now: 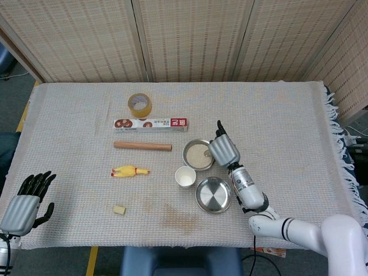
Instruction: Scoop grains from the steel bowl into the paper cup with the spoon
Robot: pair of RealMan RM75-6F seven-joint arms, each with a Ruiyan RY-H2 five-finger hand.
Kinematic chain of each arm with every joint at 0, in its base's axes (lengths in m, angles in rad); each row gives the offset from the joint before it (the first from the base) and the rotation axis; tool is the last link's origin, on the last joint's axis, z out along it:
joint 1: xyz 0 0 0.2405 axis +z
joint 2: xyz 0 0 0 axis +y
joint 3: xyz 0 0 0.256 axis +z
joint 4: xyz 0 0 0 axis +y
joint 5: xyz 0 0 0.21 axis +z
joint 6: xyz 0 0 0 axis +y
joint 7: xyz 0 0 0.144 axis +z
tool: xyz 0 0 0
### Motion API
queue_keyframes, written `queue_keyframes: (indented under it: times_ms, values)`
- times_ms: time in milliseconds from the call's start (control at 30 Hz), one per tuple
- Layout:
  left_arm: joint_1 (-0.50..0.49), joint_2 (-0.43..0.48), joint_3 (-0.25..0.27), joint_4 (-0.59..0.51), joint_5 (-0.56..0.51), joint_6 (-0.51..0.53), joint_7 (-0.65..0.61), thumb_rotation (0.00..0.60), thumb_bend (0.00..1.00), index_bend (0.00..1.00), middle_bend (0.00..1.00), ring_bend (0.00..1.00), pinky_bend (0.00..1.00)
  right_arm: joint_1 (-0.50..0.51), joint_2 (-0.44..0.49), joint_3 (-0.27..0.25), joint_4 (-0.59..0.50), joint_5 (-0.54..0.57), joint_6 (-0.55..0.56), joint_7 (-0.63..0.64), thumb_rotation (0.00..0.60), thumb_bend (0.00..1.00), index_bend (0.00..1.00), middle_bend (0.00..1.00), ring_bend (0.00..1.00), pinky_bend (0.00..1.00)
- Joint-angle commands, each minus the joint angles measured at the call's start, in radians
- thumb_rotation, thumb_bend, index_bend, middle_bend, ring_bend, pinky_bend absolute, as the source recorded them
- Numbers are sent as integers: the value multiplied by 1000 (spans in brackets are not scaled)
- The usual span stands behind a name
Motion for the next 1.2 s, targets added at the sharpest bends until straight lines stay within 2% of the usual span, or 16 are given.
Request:
queue_keyframes:
  times_ms: [33, 300, 567, 900, 1200]
  values:
    - [-1, -1, 0, 1, 0, -1, 0, 600, 503, 0, 0, 0, 18, 8, -9, -6, 7, 8, -2, -7, 600, 306, 901, 595, 281, 81]
    - [-4, -1, 0, 1, -5, -9, 2, 600, 503, 0, 0, 0, 18, 25, -38, -15, 24, 29, -3, 1, 600, 305, 899, 595, 288, 81]
    - [-6, -1, 0, 0, -5, -12, 4, 600, 503, 0, 0, 0, 18, 25, -58, 9, -3, 104, -21, 72, 600, 305, 899, 595, 291, 81]
    - [-5, -2, 5, -2, 1, -10, 9, 600, 503, 0, 0, 0, 19, 11, -37, 45, -46, 179, -41, 218, 600, 306, 899, 595, 291, 85]
    - [-2, -1, 6, -6, 6, -1, 15, 600, 504, 0, 0, 0, 19, -19, -55, 68, -4, 219, -89, 434, 600, 305, 896, 595, 291, 90]
